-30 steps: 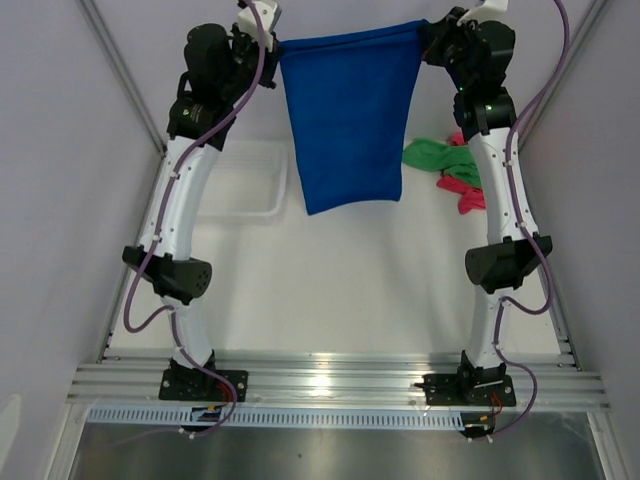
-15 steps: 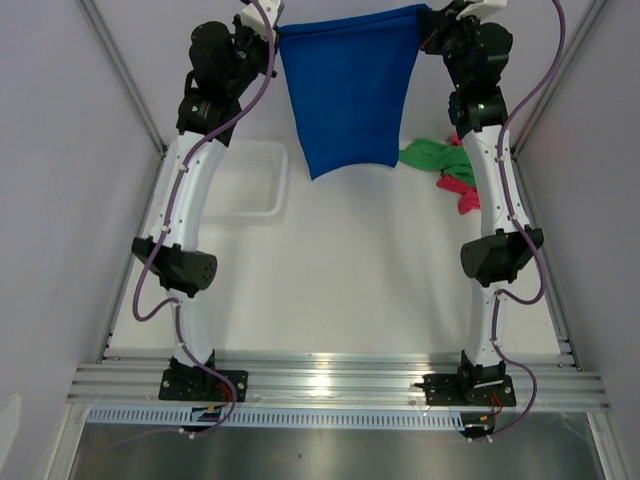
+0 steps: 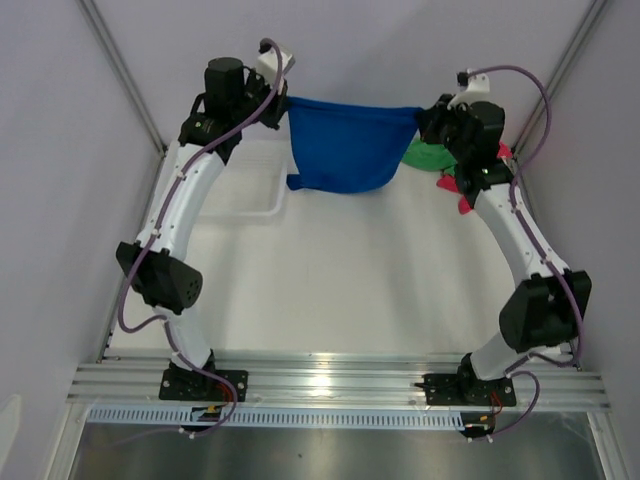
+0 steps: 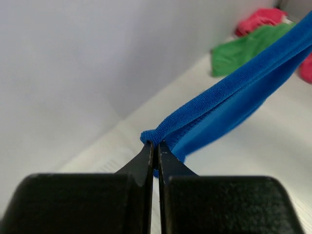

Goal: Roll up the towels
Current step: Flatten the towel

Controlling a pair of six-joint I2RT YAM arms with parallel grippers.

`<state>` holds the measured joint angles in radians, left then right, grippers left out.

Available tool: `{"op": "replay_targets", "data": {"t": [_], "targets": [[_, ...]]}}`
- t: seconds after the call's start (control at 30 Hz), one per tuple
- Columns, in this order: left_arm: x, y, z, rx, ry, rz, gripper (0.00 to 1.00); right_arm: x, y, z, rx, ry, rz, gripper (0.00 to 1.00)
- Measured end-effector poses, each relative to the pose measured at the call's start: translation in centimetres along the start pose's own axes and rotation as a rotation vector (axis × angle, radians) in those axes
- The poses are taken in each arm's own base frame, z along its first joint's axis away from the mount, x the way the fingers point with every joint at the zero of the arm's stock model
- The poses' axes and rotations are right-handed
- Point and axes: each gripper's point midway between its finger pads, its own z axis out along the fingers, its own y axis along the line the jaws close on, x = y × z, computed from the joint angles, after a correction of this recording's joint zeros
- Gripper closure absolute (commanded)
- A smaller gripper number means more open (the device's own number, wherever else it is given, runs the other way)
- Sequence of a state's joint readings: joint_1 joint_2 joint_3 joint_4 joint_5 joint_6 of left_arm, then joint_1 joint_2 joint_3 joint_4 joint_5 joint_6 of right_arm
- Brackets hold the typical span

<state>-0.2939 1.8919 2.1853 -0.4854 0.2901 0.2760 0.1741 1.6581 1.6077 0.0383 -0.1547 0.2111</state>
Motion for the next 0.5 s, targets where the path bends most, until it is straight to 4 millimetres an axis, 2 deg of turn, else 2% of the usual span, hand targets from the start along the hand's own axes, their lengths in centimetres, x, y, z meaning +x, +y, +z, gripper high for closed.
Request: {"op": "replay_targets", "data": {"t": [0.1, 0.23, 0.27, 0.3, 0.33, 0.43, 0.5], "targets": [[2.0, -2.3, -2.2, 0.069, 0.063, -0.053, 0.99, 1.5, 0.7, -3.8, -0.006, 0.024, 0.026, 1.00], [3.5, -5.2, -6.8, 0.132, 0.108, -0.109, 0.99, 2.8, 2.8, -8.5, -0.030, 0.020, 0.050, 1.00], [4.8, -6.2, -7.7, 0.153, 0.136, -0.127, 0.99, 3.6, 3.3, -9.8, -0.035, 0.028, 0.058, 1.00], [4.3, -6.6, -9.2, 0.160, 0.127, -0.127, 0.99, 4.7, 3.7, -11.1, -0.040, 0.043, 0.069, 1.00], [4.9, -7.4, -10.3, 0.176, 0.132, -0.132, 0.99, 6.0, 4.0, -12.3, -0.041, 0.067, 0.078, 1.00], [8.8, -10.4, -13.5, 0.239, 0.211, -0.166, 0.99, 10.4, 4.6, -15.2, -0.026, 0.161, 0.106, 1.00], [11.8, -12.0, -14.8, 0.274, 0.285, -0.188, 0.99, 13.7, 5.0, -17.0, -0.014, 0.243, 0.125, 1.00]]}}
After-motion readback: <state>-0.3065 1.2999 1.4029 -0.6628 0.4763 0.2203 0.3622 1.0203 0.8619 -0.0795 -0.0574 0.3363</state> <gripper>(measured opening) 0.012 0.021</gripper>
